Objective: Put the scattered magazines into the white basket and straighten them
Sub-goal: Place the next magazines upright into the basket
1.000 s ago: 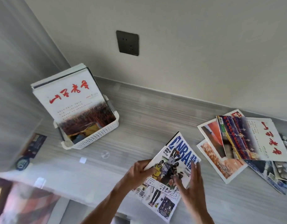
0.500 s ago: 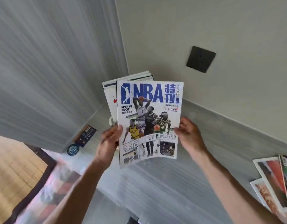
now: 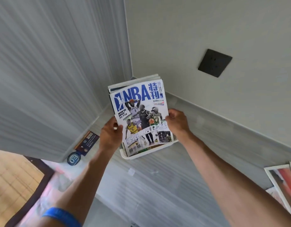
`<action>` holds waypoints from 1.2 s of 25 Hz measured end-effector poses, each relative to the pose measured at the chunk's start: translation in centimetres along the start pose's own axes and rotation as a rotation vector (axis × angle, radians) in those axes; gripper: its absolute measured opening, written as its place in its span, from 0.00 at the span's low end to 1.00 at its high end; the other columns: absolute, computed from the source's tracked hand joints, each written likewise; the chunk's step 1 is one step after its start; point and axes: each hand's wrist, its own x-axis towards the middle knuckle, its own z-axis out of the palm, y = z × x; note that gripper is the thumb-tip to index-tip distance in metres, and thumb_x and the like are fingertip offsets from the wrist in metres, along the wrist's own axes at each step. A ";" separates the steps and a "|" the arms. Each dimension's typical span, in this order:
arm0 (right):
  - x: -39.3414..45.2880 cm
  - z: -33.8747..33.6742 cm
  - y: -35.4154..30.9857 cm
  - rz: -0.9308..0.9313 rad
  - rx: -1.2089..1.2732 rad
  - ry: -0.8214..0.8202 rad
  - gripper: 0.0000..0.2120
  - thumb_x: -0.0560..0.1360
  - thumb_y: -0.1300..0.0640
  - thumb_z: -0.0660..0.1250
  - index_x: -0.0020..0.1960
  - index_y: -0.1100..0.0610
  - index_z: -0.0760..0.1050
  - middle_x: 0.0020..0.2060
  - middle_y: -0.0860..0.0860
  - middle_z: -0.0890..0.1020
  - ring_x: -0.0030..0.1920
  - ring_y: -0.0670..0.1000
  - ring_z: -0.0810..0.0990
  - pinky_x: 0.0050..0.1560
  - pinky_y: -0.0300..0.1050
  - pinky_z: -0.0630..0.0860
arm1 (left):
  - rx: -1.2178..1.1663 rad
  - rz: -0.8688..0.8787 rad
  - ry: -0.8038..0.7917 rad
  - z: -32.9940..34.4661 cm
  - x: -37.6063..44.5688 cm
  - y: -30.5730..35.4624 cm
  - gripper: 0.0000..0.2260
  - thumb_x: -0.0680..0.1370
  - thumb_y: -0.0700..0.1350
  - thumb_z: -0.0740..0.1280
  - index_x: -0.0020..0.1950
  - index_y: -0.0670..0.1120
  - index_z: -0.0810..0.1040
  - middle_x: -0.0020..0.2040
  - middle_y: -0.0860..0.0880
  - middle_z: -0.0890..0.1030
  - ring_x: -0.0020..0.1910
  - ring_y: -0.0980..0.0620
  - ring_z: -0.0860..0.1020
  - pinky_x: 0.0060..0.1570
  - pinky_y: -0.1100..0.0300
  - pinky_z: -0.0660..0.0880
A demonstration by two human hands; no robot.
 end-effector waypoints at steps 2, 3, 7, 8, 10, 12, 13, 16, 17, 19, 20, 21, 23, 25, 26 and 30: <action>-0.3 -0.4 1.3 0.101 0.027 -0.011 0.09 0.75 0.62 0.66 0.52 0.52 0.78 0.51 0.50 0.84 0.42 0.47 0.82 0.41 0.46 0.80 | 0.052 -0.086 -0.017 0.1 -0.1 -0.5 0.11 0.77 0.37 0.65 0.57 0.46 0.77 0.50 0.48 0.83 0.45 0.51 0.83 0.36 0.62 0.76; -0.7 -1.0 1.9 0.134 0.054 0.010 0.09 0.74 0.59 0.67 0.53 0.51 0.77 0.53 0.49 0.83 0.46 0.47 0.81 0.43 0.43 0.78 | 0.059 -0.115 0.012 0.1 -0.4 -0.3 0.12 0.75 0.36 0.65 0.57 0.45 0.75 0.52 0.46 0.82 0.48 0.46 0.82 0.38 0.59 0.78; -5.4 -5.1 6.6 0.202 0.171 0.130 0.13 0.73 0.60 0.67 0.54 0.45 0.76 0.51 0.50 0.83 0.45 0.47 0.80 0.37 0.31 0.72 | 0.174 0.138 0.134 2.6 -3.8 2.6 0.22 0.73 0.38 0.67 0.66 0.47 0.69 0.61 0.42 0.76 0.55 0.43 0.77 0.44 0.55 0.77; -7.1 -6.1 8.7 0.235 0.168 0.143 0.15 0.73 0.62 0.66 0.57 0.47 0.76 0.52 0.53 0.83 0.44 0.49 0.79 0.39 0.35 0.73 | 0.187 0.244 0.062 4.1 -5.3 3.8 0.24 0.73 0.40 0.67 0.69 0.47 0.68 0.64 0.42 0.75 0.61 0.42 0.75 0.53 0.51 0.76; -10.7 -8.8 13.2 0.313 0.094 0.191 0.18 0.74 0.64 0.64 0.62 0.52 0.76 0.56 0.56 0.82 0.48 0.52 0.80 0.45 0.41 0.75 | 0.180 0.400 -0.224 8.2 -8.9 6.1 0.29 0.73 0.45 0.66 0.74 0.45 0.66 0.71 0.42 0.71 0.71 0.43 0.68 0.68 0.52 0.67; -14.1 -12.5 17.9 0.392 -0.011 0.256 0.21 0.74 0.65 0.64 0.66 0.54 0.74 0.61 0.56 0.81 0.57 0.53 0.80 0.55 0.42 0.75 | 0.203 0.445 -0.542 13.0 -12.5 8.5 0.30 0.76 0.45 0.66 0.77 0.45 0.62 0.76 0.44 0.66 0.76 0.47 0.62 0.72 0.59 0.57; -15.7 -14.6 20.1 0.420 -0.058 0.292 0.23 0.74 0.64 0.64 0.68 0.54 0.72 0.64 0.55 0.79 0.61 0.53 0.79 0.59 0.42 0.74 | 0.206 0.448 -0.655 15.6 -14.4 9.4 0.30 0.77 0.44 0.66 0.78 0.47 0.59 0.77 0.46 0.64 0.77 0.49 0.60 0.73 0.61 0.56; -19.1 -20.2 25.4 0.432 -0.292 0.332 0.28 0.77 0.60 0.65 0.75 0.55 0.63 0.74 0.53 0.68 0.73 0.53 0.67 0.71 0.45 0.64 | 0.224 0.430 -0.791 20.9 -18.4 10.0 0.31 0.79 0.44 0.65 0.79 0.51 0.56 0.78 0.50 0.61 0.77 0.53 0.58 0.73 0.62 0.56; -19.9 -21.8 27.1 0.437 -0.415 0.316 0.31 0.77 0.56 0.64 0.77 0.56 0.58 0.77 0.54 0.61 0.76 0.54 0.61 0.74 0.47 0.60 | 0.239 0.425 -0.819 22.1 -19.3 10.0 0.30 0.79 0.44 0.65 0.79 0.52 0.56 0.78 0.51 0.61 0.77 0.54 0.58 0.73 0.61 0.56; -21.7 -24.2 30.3 0.519 -0.622 0.278 0.38 0.78 0.47 0.62 0.79 0.59 0.47 0.79 0.57 0.50 0.79 0.57 0.51 0.77 0.52 0.53 | 0.282 0.416 -0.878 24.4 -21.2 10.0 0.30 0.79 0.45 0.64 0.79 0.53 0.56 0.79 0.52 0.61 0.77 0.54 0.58 0.74 0.59 0.57; -22.5 -24.6 31.5 0.568 -0.676 0.261 0.40 0.78 0.42 0.60 0.79 0.60 0.43 0.80 0.57 0.47 0.79 0.57 0.49 0.77 0.53 0.51 | 0.301 0.411 -0.894 25.2 -21.9 9.9 0.30 0.79 0.45 0.64 0.79 0.53 0.56 0.79 0.52 0.61 0.77 0.54 0.58 0.74 0.59 0.57; -23.2 -24.4 32.3 0.586 -0.705 0.253 0.43 0.78 0.39 0.57 0.79 0.61 0.41 0.80 0.58 0.46 0.79 0.58 0.47 0.77 0.54 0.49 | 0.314 0.403 -0.900 25.8 -22.5 9.8 0.30 0.79 0.45 0.64 0.79 0.53 0.56 0.78 0.52 0.61 0.77 0.54 0.58 0.74 0.60 0.57; -24.1 -23.4 32.8 0.544 -0.728 0.263 0.46 0.76 0.33 0.54 0.79 0.62 0.39 0.79 0.59 0.45 0.79 0.59 0.46 0.78 0.54 0.47 | 0.333 0.393 -0.892 26.6 -23.1 9.5 0.29 0.79 0.45 0.64 0.78 0.53 0.57 0.78 0.52 0.62 0.77 0.54 0.59 0.73 0.60 0.57; -24.3 -22.3 32.1 0.506 -0.720 0.244 0.49 0.74 0.29 0.52 0.79 0.62 0.39 0.79 0.60 0.45 0.79 0.60 0.46 0.77 0.54 0.47 | 0.350 0.375 -0.884 26.8 -23.4 9.1 0.29 0.79 0.44 0.65 0.78 0.52 0.59 0.78 0.51 0.63 0.77 0.53 0.60 0.73 0.60 0.58; -24.4 -21.7 31.5 0.493 -0.717 0.211 0.50 0.73 0.27 0.49 0.78 0.62 0.39 0.79 0.60 0.45 0.79 0.61 0.45 0.77 0.54 0.46 | 0.353 0.361 -0.881 26.7 -23.5 9.0 0.29 0.79 0.44 0.65 0.78 0.52 0.59 0.77 0.51 0.63 0.77 0.53 0.60 0.73 0.60 0.58; -25.7 -16.7 27.4 0.393 -0.724 0.001 0.54 0.69 0.23 0.44 0.79 0.62 0.43 0.79 0.61 0.46 0.78 0.64 0.47 0.76 0.58 0.47 | 0.375 0.313 -0.841 26.1 -23.5 8.1 0.29 0.78 0.43 0.65 0.78 0.51 0.61 0.77 0.50 0.65 0.75 0.51 0.63 0.72 0.58 0.61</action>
